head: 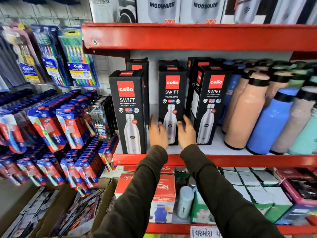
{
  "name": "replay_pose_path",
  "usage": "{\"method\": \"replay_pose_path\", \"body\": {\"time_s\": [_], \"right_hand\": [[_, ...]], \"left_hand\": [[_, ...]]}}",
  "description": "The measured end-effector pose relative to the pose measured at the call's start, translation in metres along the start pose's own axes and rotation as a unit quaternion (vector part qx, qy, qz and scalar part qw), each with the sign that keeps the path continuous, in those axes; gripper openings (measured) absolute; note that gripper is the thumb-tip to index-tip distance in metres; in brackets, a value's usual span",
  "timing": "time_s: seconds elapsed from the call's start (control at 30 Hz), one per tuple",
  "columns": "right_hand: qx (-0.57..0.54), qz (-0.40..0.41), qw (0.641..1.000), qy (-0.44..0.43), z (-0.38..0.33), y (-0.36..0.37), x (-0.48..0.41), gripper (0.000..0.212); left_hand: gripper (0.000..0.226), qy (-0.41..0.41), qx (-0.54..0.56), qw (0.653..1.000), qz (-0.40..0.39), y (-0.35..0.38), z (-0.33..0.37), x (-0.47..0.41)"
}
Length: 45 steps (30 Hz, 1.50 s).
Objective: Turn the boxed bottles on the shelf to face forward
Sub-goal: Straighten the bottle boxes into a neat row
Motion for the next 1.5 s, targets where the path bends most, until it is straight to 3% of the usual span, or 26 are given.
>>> {"method": "replay_pose_path", "body": {"time_s": [0.2, 0.6, 1.3, 1.5], "right_hand": [[0.014, -0.016, 1.000, 0.005, 0.004, 0.001, -0.006, 0.044], [-0.019, -0.006, 1.000, -0.008, 0.001, -0.009, 0.015, 0.043], [-0.029, -0.003, 0.999, -0.037, 0.001, -0.027, 0.053, 0.042], [-0.030, -0.031, 0.998, -0.046, -0.003, -0.037, 0.050, 0.039]], "left_hand": [[0.040, -0.054, 0.008, 0.998, -0.004, 0.001, -0.014, -0.012], [0.038, -0.039, -0.020, 0.999, 0.031, -0.012, -0.012, 0.004], [0.040, -0.003, 0.010, 1.000, 0.018, -0.031, -0.010, 0.046], [0.034, -0.017, 0.074, 0.996, 0.045, -0.033, -0.012, 0.052]]}}
Point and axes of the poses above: each hand's wrist, its own x-axis away from the middle knuckle, its own y-axis out of the palm, z = x × y, the point moved 9 cm from there along -x, towards the middle knuckle, and after that the axes turned 7 degrees about -y, right-handed, at the moved point
